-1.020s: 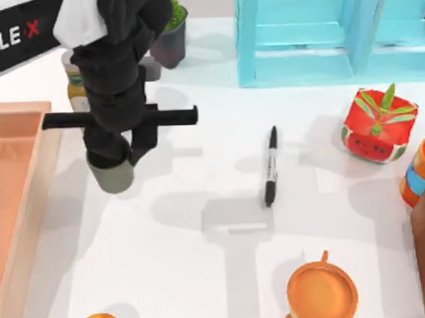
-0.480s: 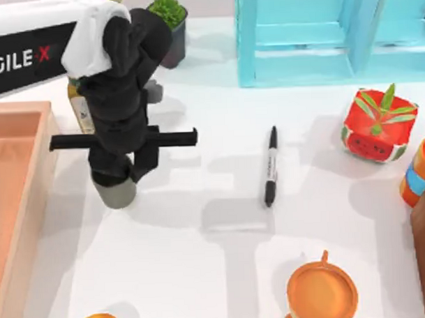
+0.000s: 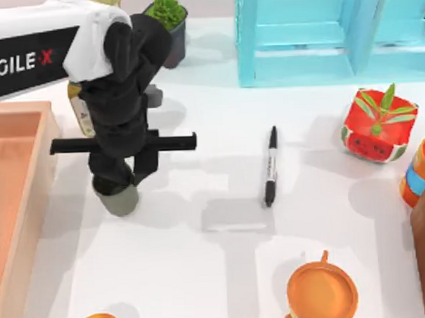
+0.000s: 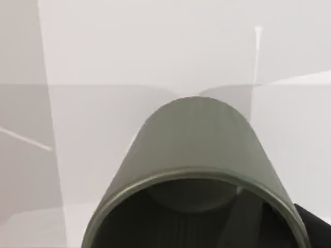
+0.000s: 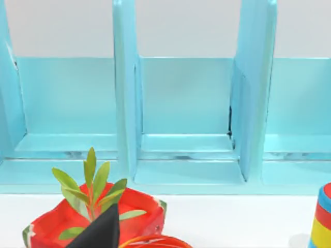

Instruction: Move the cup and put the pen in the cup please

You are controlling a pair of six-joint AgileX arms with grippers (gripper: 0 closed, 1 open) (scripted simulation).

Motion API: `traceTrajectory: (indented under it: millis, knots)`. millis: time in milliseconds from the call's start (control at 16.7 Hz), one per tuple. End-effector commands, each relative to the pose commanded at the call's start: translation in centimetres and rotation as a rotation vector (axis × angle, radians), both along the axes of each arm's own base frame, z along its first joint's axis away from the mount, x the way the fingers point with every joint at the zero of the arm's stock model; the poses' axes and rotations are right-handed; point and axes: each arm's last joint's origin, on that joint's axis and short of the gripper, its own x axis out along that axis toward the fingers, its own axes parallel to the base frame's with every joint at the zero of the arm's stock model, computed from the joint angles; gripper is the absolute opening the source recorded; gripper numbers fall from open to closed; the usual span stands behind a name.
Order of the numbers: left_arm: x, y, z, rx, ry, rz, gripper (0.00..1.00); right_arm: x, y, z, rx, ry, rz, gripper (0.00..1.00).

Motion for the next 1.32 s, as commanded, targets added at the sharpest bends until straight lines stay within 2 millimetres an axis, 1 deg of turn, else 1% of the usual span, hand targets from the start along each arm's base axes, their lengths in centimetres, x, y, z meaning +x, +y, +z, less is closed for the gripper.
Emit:
traceTrajectory:
  millis: [600, 660, 1200, 1320]
  knots:
    - [0.00, 0.00, 0.00, 0.000, 0.000, 0.000, 0.98, 0.00, 0.00, 0.00, 0.000, 0.000, 0.000, 1.00]
    - [0.00, 0.00, 0.00, 0.000, 0.000, 0.000, 1.00, 0.00, 0.00, 0.00, 0.000, 0.000, 0.000, 1.00]
    - [-0.02, -0.10, 0.07, 0.000, 0.000, -0.002, 1.00, 0.00, 0.00, 0.00, 0.000, 0.000, 0.000, 1.00]
    - [0.24, -0.22, 0.81, 0.001, 0.002, 0.001, 1.00, 0.00, 0.00, 0.00, 0.000, 0.000, 0.000, 1.00]
